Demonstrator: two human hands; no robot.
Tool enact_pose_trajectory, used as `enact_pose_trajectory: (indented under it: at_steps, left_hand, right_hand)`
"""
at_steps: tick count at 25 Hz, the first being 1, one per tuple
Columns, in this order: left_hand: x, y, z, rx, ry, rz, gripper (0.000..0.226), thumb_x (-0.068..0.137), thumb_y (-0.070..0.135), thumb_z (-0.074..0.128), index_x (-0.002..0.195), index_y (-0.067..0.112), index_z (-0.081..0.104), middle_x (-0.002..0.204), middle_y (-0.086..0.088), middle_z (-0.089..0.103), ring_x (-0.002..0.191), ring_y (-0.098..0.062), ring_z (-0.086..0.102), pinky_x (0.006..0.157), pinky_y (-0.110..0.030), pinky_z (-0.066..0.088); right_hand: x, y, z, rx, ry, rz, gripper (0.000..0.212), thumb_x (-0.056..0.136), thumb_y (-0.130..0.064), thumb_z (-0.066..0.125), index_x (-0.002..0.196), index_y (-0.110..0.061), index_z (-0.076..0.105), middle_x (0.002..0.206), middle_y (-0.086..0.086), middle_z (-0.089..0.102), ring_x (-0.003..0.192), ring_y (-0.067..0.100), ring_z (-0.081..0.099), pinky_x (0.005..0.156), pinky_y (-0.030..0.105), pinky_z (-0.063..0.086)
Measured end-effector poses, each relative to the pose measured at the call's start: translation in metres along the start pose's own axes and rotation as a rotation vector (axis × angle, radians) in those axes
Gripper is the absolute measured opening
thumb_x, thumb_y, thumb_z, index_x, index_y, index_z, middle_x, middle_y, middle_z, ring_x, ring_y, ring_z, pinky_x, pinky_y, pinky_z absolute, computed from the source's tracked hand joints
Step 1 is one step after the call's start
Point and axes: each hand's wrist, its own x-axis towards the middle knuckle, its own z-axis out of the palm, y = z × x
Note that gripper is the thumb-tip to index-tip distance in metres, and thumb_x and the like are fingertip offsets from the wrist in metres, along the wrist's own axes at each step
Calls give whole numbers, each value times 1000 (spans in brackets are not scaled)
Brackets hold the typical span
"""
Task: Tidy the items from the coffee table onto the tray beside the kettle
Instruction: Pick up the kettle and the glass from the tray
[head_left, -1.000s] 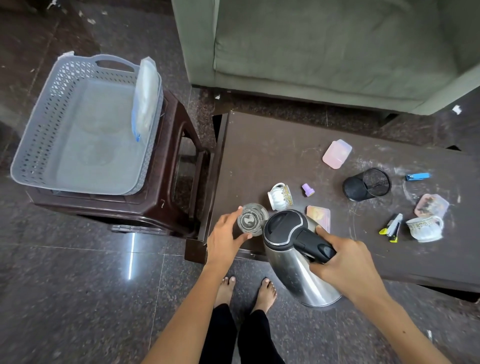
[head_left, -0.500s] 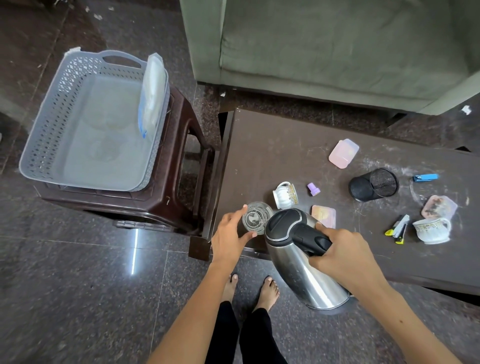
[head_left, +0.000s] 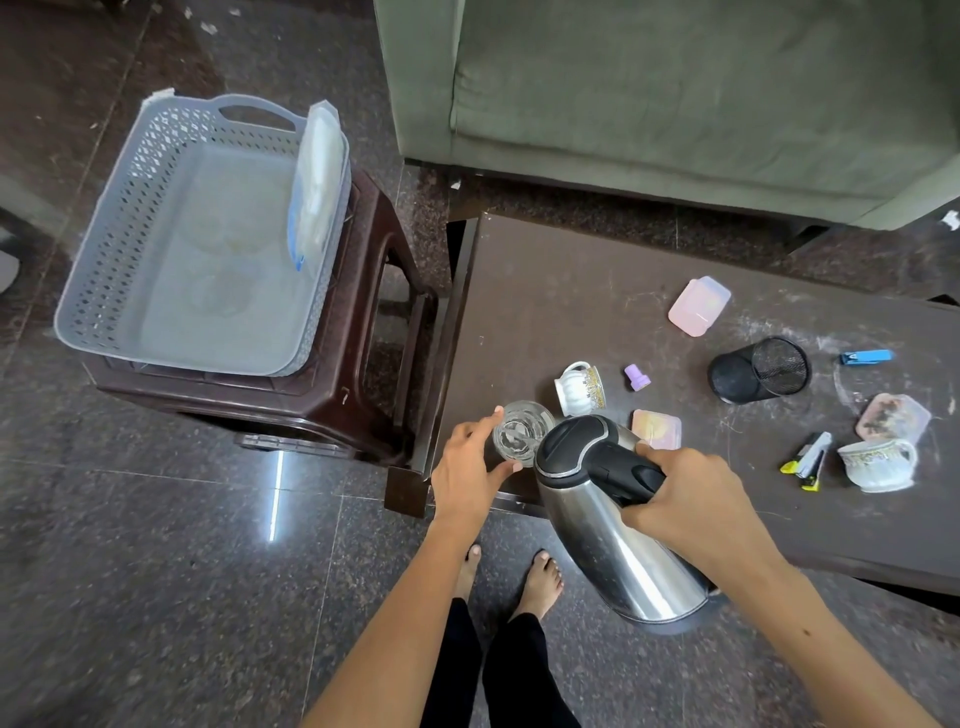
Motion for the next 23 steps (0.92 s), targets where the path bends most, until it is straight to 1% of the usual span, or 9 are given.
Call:
enact_pose_trajectory:
  at_steps: [4,6,10,14,23]
  left_hand:
    - [0,3,0,27,2,-17,73,76,35,75,137,42,36,126,1,52,115,-19,55,87,-40,52]
    - [0,4,0,38,5,-24,73,76,35,75,137,42,36,127,1,52,115,-20,54,86,-40,52]
    - [0,4,1,28,3,-23,72,76,34,75,138,41,37,126,0,53,115,-20,54,86,-40,51]
    - [-1,4,1,30,4,-31,72,78,34,74,138,41,35,127,0,52,117,-21,53,88,-42,49]
    - [-1,6,2,40,4,-38,71,79,34,73,139,40,35,128,-1,52,118,-21,52,88,-41,48]
  right_hand:
    - [2,1,0,-31,-24,-1,24,58,-19,63,81,-21,59,57,5,57,61,28,56,48,25,39]
    - [2,0,0,-37,-37,-5,20,58,-18,64,76,-22,57,56,4,55,60,28,55,46,23,34]
    - [3,-1,-1,-16,-33,-9,19,58,-16,64,63,-22,47,56,5,53,60,30,54,45,23,33]
    - [4,-1,-1,-12,-24,5,15,58,-17,64,65,-16,50,57,7,52,60,32,54,46,24,34]
    - [6,-5,1,-48,-35,21,15,57,-17,64,68,-15,53,58,7,53,61,31,54,45,23,32]
